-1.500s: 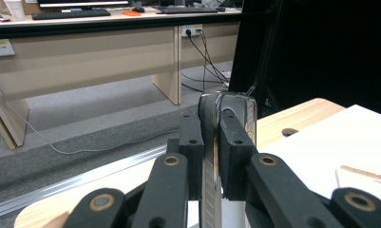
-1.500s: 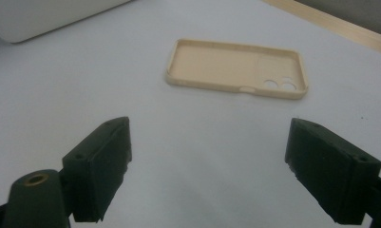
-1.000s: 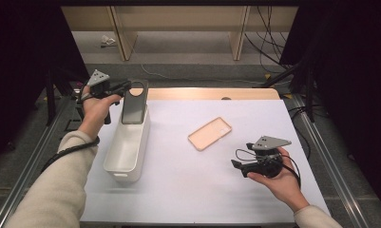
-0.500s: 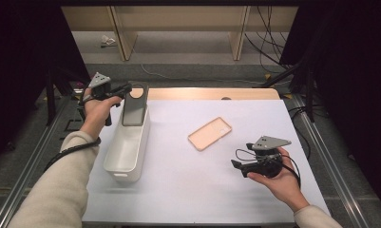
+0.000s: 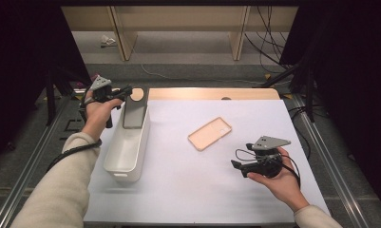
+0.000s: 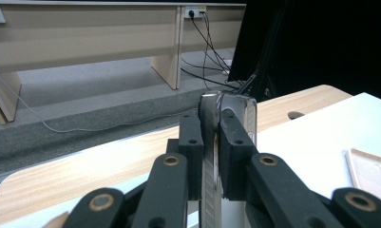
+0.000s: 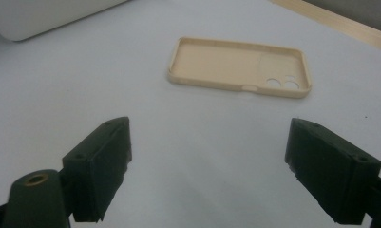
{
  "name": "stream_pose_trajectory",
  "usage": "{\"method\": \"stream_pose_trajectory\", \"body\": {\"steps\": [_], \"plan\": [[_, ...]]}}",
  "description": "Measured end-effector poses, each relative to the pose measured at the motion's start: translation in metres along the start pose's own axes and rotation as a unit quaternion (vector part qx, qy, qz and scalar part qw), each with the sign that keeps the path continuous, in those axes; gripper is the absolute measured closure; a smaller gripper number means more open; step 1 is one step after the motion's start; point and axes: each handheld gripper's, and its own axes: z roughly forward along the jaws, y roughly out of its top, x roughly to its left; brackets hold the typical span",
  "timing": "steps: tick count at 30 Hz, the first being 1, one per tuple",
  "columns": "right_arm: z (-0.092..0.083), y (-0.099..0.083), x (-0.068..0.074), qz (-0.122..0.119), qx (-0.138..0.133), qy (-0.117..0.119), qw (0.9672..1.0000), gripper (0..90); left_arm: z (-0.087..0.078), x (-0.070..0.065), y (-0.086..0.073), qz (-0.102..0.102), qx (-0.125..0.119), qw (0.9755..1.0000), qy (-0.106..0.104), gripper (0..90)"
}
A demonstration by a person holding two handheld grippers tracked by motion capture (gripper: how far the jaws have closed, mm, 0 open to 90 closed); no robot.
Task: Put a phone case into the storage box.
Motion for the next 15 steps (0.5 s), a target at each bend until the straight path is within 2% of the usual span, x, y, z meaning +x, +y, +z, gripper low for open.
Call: {"method": "stream_pose_trajectory", "body": {"steps": [15], "plan": [[-0.0002,0.0001,0.0003,0.001,0.0,0.001,1.0,16.5,0.0037,0.0016,-0.006,-0.001,0.008,1.0,0.004,81.0]]}}
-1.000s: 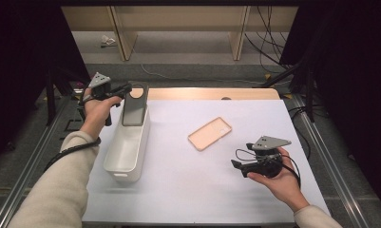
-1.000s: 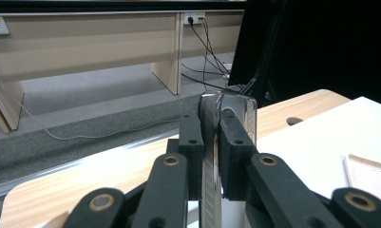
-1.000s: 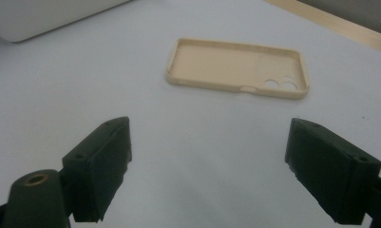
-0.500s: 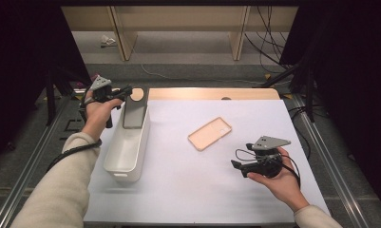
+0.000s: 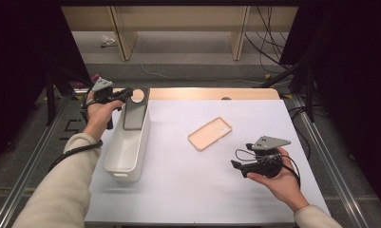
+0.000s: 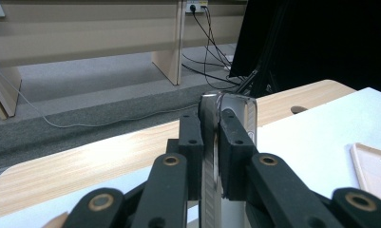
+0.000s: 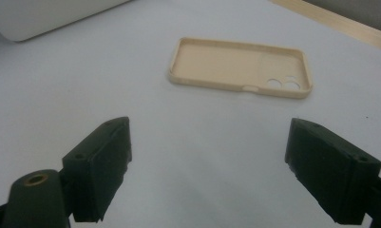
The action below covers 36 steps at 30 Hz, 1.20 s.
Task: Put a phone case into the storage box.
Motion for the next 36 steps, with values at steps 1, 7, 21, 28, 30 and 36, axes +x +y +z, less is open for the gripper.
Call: {"method": "stream_pose_trajectory", "body": {"steps": [1,7,21,28,30,36], "plan": [[0.0001,0.0,0.0,0.0,0.0,0.0,1.0,16.5,0.0001,0.0003,-0.0002,0.0,0.0,1.0,0.0,80.9],[0.0002,-0.0001,-0.0003,0.0,0.0,0.0,1.0,16.4,0.0007,0.0024,-0.0026,0.0,0.005,1.0,0.003,80.9],[0.0002,0.0,-0.0002,0.0,-0.001,0.0,1.0,16.4,0.0011,0.0034,-0.0038,0.006,0.014,0.9998,0.012,80.4],[0.0001,0.0,-0.0001,0.0,0.0,0.0,1.0,16.5,0.0006,0.006,-0.0052,0.011,0.022,0.9996,0.015,79.5],[0.0002,0.0001,-0.0001,0.0,0.0,0.0,1.0,16.4,0.0003,0.0066,-0.0056,0.014,0.025,0.9995,0.016,79.2],[0.0002,0.0001,0.0002,0.0,0.0,0.001,1.0,16.5,0.0001,0.0098,-0.0082,0.02,0.034,0.9989,0.024,77.8]]}}
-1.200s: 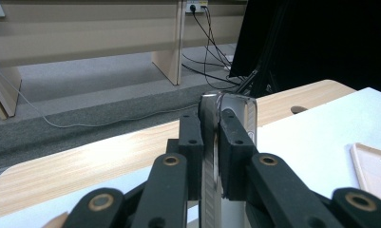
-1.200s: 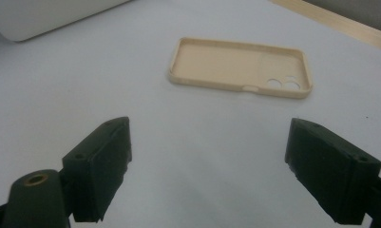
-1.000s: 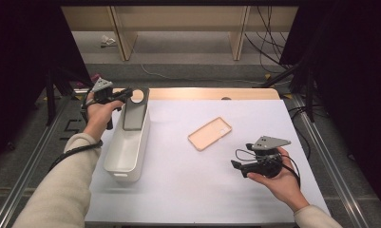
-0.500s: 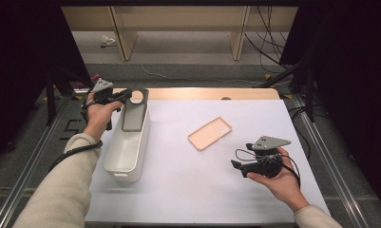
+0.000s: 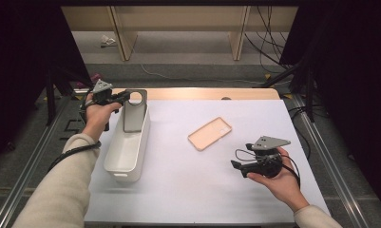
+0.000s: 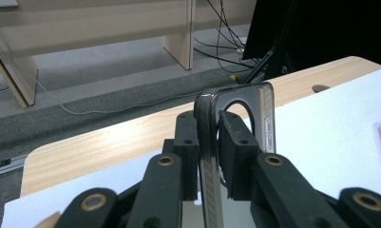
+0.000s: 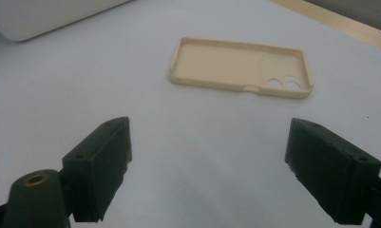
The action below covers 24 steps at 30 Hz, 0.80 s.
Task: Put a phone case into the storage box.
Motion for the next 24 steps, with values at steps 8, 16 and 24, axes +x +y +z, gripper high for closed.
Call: {"method": "stream_pose_trajectory", "body": {"steps": [8,16,24], "plan": [[0.0005,-0.0001,-0.0001,-0.001,0.0,0.001,1.0,16.5,0.0016,0.0019,0.0003,0.009,0.011,0.9999,0.004,76.6],[0.0004,-0.0001,0.0,-0.001,0.0,0.001,1.0,16.5,0.0041,0.0029,0.0001,0.019,0.026,0.9994,0.015,74.9],[0.0006,0.0,0.0001,0.0,0.0,0.003,1.0,16.4,0.0062,0.003,0.0002,0.026,0.035,0.9988,0.021,73.5]]}}
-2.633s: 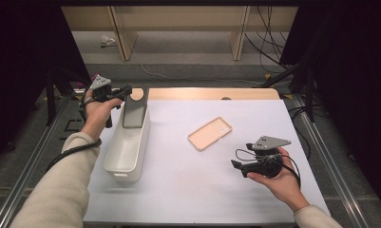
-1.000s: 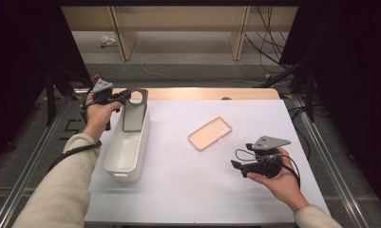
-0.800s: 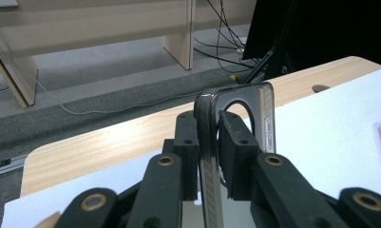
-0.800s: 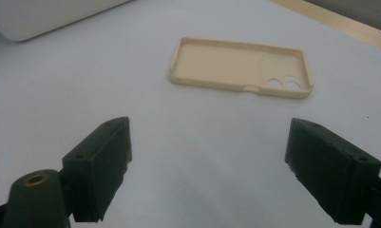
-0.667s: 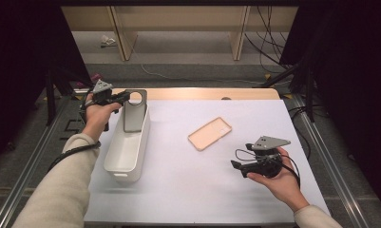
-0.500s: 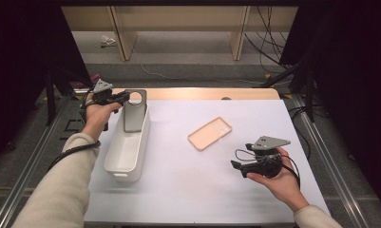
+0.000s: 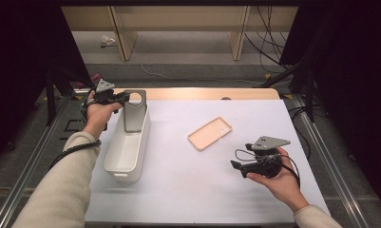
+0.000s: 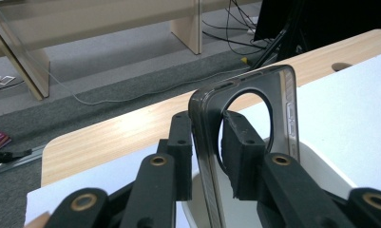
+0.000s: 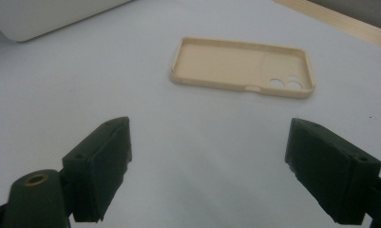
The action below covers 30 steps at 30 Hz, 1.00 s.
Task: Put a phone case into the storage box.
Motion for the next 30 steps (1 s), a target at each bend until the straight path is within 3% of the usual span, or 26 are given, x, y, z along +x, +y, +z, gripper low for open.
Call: {"method": "stream_pose_trajectory", "body": {"steps": [25,30], "plan": [[-0.0002,-0.0001,-0.0001,0.0,0.0,-0.001,1.0,16.5,0.0055,0.0012,-0.001,0.013,0.021,0.9996,0.014,70.5],[-0.0001,-0.0001,-0.0001,0.0,0.0,-0.001,1.0,16.5,0.0065,0.0009,-0.0016,0.003,0.03,0.9995,0.014,64.1]]}}
